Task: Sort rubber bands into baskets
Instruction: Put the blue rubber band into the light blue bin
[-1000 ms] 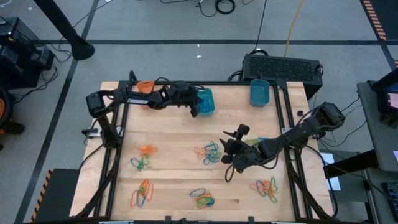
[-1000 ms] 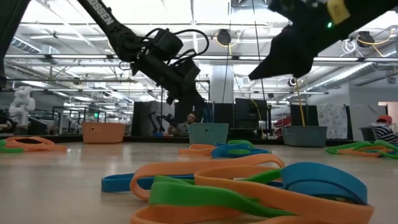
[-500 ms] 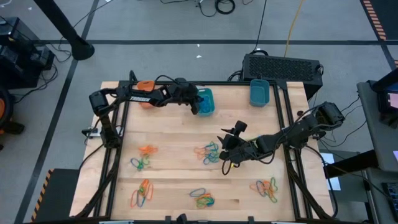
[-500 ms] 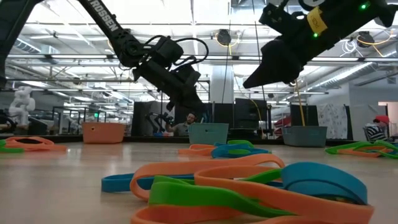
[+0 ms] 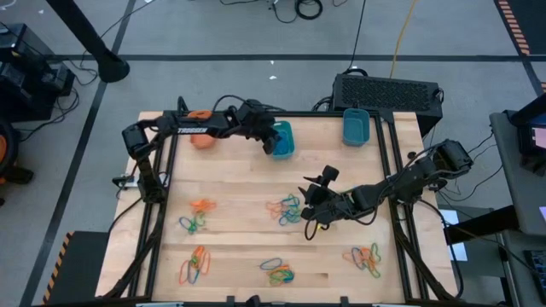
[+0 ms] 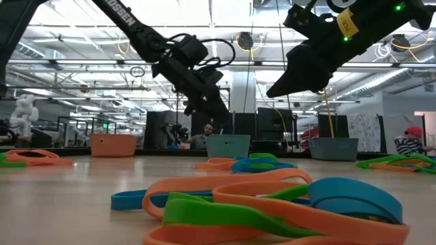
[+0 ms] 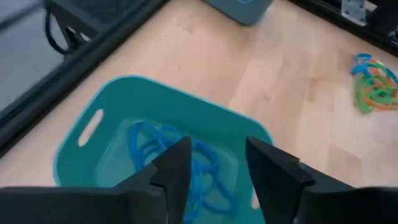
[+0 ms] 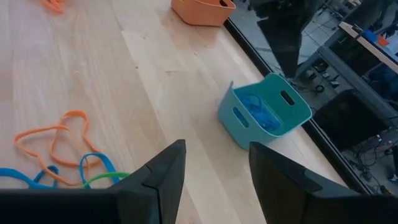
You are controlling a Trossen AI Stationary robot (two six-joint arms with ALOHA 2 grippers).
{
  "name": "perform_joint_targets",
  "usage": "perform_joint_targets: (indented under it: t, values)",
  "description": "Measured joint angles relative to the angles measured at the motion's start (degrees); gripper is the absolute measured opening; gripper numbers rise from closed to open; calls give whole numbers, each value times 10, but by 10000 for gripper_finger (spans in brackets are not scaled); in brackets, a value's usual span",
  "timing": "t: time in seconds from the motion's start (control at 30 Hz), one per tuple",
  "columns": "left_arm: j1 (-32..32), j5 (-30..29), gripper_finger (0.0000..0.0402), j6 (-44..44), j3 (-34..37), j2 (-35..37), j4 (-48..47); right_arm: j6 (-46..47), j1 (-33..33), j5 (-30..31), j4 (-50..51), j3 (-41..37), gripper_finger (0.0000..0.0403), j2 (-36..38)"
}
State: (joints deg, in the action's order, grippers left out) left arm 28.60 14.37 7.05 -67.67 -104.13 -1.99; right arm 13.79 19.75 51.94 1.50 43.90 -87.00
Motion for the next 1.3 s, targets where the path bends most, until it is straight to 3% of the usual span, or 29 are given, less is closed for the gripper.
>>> perform_joint_targets:
  t: [0.1,0.27,0.37,0.47,0.67,0.77,1.03,1.3]
  values:
    - [-7,39,161,0,-24,8,-41,-6,0,-7,1,0,169,0]
    - [-52,90,162,-6,-44,31,-151,-26,6,-71,9,0,169,5]
    - [-102,81,162,-34,-42,53,-234,-26,8,-109,22,1,169,25]
    - [-165,28,162,-44,-41,62,-263,-12,13,-124,73,1,169,54]
    - [-302,-129,162,-50,-41,45,-222,46,27,-134,207,1,169,130]
    - [-348,-173,162,-70,-40,29,-193,49,29,-134,226,0,169,170]
    - [-417,-176,162,-32,-41,-23,-120,22,29,-131,233,1,169,248]
    - [-441,-183,162,-30,-41,-106,-54,38,29,-134,244,1,169,250]
